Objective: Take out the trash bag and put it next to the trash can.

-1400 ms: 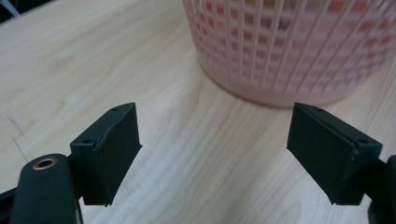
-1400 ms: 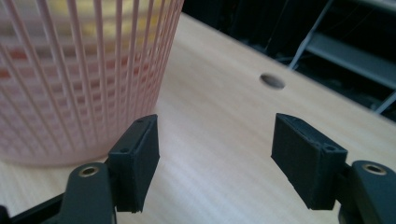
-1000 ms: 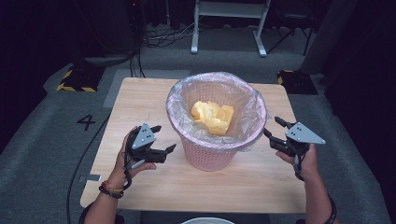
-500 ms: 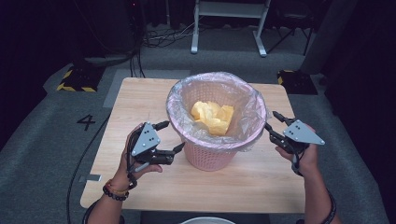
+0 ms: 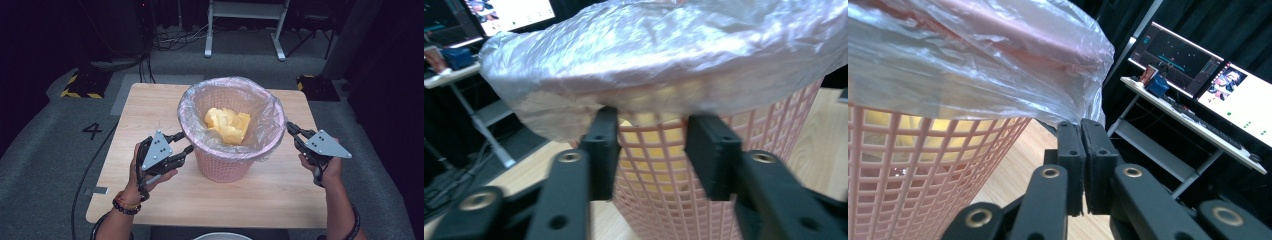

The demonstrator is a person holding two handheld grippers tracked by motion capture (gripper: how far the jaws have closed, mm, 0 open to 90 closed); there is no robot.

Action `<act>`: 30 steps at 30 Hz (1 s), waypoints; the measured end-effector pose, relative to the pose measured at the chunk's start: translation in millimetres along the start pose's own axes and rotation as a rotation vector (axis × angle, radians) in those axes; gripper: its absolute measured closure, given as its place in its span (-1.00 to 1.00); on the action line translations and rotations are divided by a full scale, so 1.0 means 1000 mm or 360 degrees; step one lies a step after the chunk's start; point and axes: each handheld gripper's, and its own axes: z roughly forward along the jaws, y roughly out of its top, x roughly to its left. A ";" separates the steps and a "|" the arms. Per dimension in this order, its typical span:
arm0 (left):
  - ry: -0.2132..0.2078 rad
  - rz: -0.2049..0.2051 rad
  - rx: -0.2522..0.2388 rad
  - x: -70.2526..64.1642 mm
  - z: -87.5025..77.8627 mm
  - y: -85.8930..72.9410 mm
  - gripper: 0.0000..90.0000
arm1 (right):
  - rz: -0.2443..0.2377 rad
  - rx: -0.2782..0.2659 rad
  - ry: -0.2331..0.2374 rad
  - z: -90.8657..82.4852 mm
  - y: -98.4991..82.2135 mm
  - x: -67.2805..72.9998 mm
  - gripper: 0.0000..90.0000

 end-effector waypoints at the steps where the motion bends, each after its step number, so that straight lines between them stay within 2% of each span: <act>1: -0.0007 0.0005 0.0003 0.000 -0.001 0.000 0.45 | 0.0007 -0.0013 -0.0005 -0.001 0.000 0.000 0.99; 3: 0.0010 0.0027 0.0023 -0.002 -0.001 0.000 0.63 | 0.0033 -0.0043 0.0001 -0.004 0.001 -0.002 1.00; 5: 0.0017 0.0035 0.0031 -0.002 -0.001 0.001 0.67 | 0.0044 -0.0076 -0.0009 -0.008 0.003 -0.003 1.00; 7: 0.0025 0.0044 0.0036 -0.003 -0.001 0.001 0.85 | 0.0048 -0.0094 -0.0011 -0.010 0.004 -0.003 1.00; 11: 0.0029 0.0050 0.0053 -0.003 0.000 0.001 0.99 | 0.0088 -0.0191 -0.0029 -0.020 0.014 -0.005 1.00; 14: 0.0022 0.0045 0.0071 -0.004 0.002 0.000 1.00 | 0.0107 -0.0247 -0.0017 -0.024 0.023 -0.007 1.00; 17: 0.0023 0.0050 0.0077 -0.003 0.003 -0.001 1.00 | 0.0084 -0.0269 -0.0023 -0.025 0.030 -0.007 1.00; 18: 0.0022 0.0040 0.0077 -0.003 0.003 0.000 1.00 | 0.0072 -0.0292 -0.0024 -0.026 0.038 -0.007 1.00; 22: 0.0027 0.0041 0.0093 -0.004 0.003 0.000 1.00 | 0.0058 -0.0331 0.0000 -0.027 0.049 -0.006 1.00; 24: 0.0036 0.0046 0.0102 -0.005 0.003 0.000 1.00 | 0.0036 -0.0356 0.0019 -0.028 0.060 0.000 1.00; 26: 0.0039 0.0044 0.0109 -0.005 0.003 0.000 1.00 | 0.0027 -0.0366 0.0034 -0.029 0.063 0.003 1.00; 30: 0.0072 0.0044 0.0144 -0.007 0.004 0.001 1.00 | -0.0015 -0.0388 0.0103 -0.032 0.076 0.016 1.00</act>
